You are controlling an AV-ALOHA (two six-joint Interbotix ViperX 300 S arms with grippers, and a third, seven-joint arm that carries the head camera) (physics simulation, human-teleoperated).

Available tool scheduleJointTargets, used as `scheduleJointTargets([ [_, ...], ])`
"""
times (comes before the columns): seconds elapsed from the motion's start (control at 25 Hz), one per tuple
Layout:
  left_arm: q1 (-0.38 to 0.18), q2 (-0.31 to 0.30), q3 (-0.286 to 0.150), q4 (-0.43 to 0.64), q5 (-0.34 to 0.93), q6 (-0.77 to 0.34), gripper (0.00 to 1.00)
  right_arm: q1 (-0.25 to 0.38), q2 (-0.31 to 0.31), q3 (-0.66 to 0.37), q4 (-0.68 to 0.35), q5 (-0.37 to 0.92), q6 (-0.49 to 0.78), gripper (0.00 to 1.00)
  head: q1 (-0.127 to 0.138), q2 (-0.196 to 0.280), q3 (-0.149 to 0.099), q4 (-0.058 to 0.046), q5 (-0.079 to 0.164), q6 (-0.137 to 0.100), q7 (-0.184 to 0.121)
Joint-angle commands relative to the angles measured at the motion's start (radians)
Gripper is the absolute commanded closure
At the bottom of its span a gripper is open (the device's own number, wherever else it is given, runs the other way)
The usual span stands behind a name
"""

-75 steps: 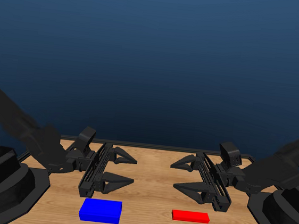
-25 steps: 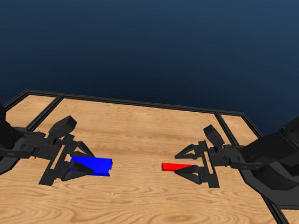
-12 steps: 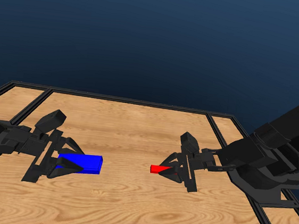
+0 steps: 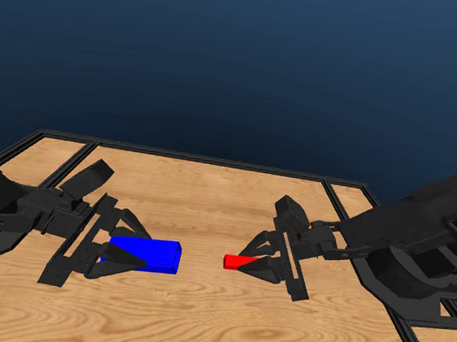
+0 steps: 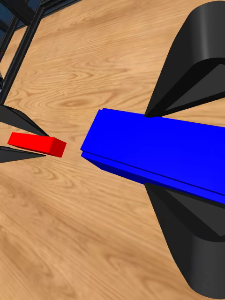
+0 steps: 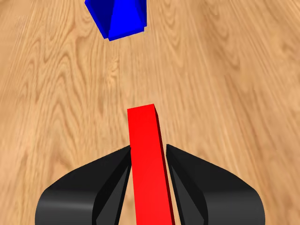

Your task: Insert peg into socket

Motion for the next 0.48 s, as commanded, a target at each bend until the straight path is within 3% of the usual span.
scheduleJointTargets([
  [0.04,-0.023,-0.076,-0.073,-0.055,0.043,0.114,1.00,0.001,-0.089,-0.092,-0.034,0.209,-0.034,1.00,0.011,-0.027,-0.002,0.003,-0.009,0.005,0.004],
  [0.08,-0.025,-0.074,-0.043,-0.071,0.039,0.117,1.00,0.005,-0.094,-0.096,-0.039,0.228,-0.036,1.00,0.011,-0.027,-0.002,0.003,-0.009,0.005,0.004],
  [0.12,-0.030,-0.092,-0.104,-0.083,0.064,0.156,1.00,0.007,-0.108,-0.142,-0.057,0.280,-0.033,1.00,0.016,-0.033,0.002,0.006,-0.007,0.012,0.007],
  [0.2,-0.034,-0.097,-0.117,-0.062,0.124,0.173,1.00,0.013,-0.125,-0.181,-0.086,0.346,-0.019,1.00,0.019,-0.037,0.004,0.007,-0.004,0.013,0.009],
  [0.24,-0.044,-0.097,-0.129,-0.102,0.077,0.193,1.00,0.012,-0.125,-0.188,-0.127,0.391,0.023,1.00,0.019,-0.037,0.005,0.007,-0.004,0.013,0.009],
  [0.28,-0.044,-0.105,-0.150,-0.101,0.107,0.212,1.00,0.024,-0.140,-0.209,-0.124,0.404,0.007,1.00,0.023,-0.040,0.007,0.009,-0.002,0.016,0.013],
  [0.32,-0.057,-0.079,-0.130,-0.115,0.083,0.228,1.00,0.032,-0.157,-0.239,-0.146,0.448,0.022,1.00,0.025,-0.041,0.008,0.010,0.000,0.017,0.014],
  [0.36,-0.040,-0.090,-0.138,-0.129,0.100,0.236,1.00,0.039,-0.159,-0.254,-0.168,0.488,0.034,1.00,0.027,-0.042,0.009,0.011,0.001,0.019,0.016],
  [0.48,-0.059,-0.089,-0.152,-0.137,0.085,0.264,1.00,0.061,-0.176,-0.308,-0.230,0.569,0.083,1.00,0.030,-0.044,0.011,0.012,0.007,0.022,0.019],
])
